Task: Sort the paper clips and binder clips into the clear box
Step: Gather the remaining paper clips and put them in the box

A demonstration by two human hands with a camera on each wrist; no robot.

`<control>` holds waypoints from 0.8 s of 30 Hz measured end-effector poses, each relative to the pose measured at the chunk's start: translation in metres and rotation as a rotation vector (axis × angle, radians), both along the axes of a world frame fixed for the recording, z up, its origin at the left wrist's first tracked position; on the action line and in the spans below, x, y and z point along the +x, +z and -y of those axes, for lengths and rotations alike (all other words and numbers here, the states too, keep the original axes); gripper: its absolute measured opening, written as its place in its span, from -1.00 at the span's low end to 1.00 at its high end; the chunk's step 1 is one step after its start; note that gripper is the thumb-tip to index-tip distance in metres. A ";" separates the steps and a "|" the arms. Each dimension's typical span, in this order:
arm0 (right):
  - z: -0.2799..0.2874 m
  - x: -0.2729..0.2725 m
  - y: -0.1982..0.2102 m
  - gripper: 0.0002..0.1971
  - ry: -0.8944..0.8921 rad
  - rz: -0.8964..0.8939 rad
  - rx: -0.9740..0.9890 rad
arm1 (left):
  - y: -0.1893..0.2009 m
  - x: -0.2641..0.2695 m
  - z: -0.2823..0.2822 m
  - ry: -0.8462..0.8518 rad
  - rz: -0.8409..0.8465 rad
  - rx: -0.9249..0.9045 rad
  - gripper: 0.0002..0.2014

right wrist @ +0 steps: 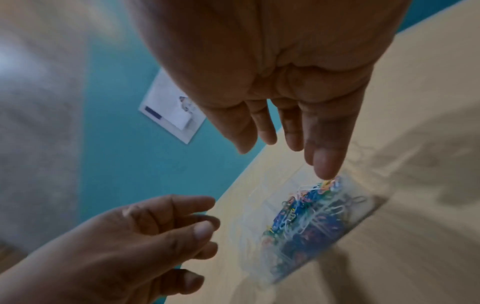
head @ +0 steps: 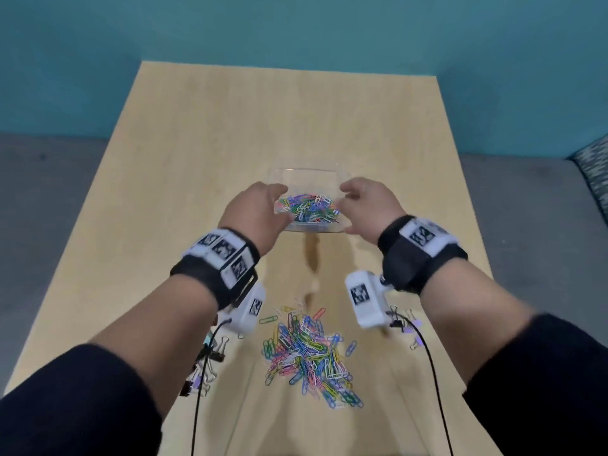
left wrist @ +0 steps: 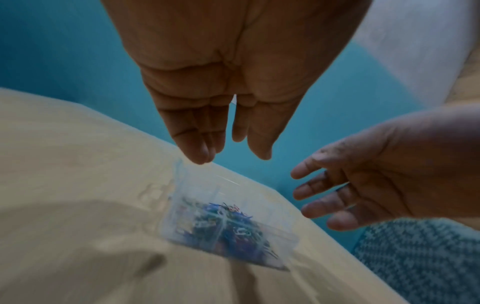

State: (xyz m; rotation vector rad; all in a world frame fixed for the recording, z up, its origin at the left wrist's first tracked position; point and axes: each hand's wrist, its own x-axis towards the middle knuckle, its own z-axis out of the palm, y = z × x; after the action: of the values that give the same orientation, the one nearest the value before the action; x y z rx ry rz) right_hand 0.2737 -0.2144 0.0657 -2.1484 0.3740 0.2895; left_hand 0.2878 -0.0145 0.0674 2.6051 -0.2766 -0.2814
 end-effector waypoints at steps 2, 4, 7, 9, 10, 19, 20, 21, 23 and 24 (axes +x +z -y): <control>0.005 -0.043 0.000 -0.63 0.105 0.044 -0.071 | -0.006 -0.037 -0.015 -0.016 -0.032 -0.052 -0.54; 0.004 -0.096 -0.003 -0.60 0.270 -0.037 -0.182 | -0.014 -0.085 -0.027 -0.108 -0.128 -0.030 -0.51; -0.004 -0.179 -0.011 -0.48 0.525 -0.200 -0.393 | -0.036 -0.156 -0.038 -0.246 -0.222 0.084 -0.39; -0.013 -0.223 -0.016 -0.37 0.606 -0.260 -0.500 | -0.050 -0.192 -0.043 -0.282 -0.211 0.176 -0.27; -0.017 -0.238 -0.019 -0.29 0.617 -0.282 -0.514 | -0.056 -0.205 -0.044 -0.296 -0.201 0.215 -0.20; -0.051 -0.226 -0.054 -0.25 0.514 -0.109 -0.543 | -0.070 -0.199 -0.023 -0.283 -0.076 0.196 -0.21; -0.055 -0.220 -0.057 -0.31 0.511 -0.094 -0.546 | -0.070 -0.195 -0.019 -0.273 -0.082 0.191 -0.25; -0.057 -0.216 -0.059 -0.36 0.507 -0.083 -0.547 | -0.070 -0.192 -0.016 -0.262 -0.086 0.187 -0.30; -0.059 -0.209 -0.063 -0.45 0.502 -0.068 -0.556 | -0.072 -0.187 -0.012 -0.244 -0.074 0.178 -0.45; -0.060 -0.207 -0.063 -0.49 0.503 -0.060 -0.565 | -0.073 -0.186 -0.011 -0.237 -0.062 0.171 -0.55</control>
State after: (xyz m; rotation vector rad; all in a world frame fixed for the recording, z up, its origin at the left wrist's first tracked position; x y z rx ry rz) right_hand 0.0665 -0.1547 0.0025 -2.7818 -0.0789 0.5874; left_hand 0.1017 -0.0032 -0.0059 2.7257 -0.5635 -0.4867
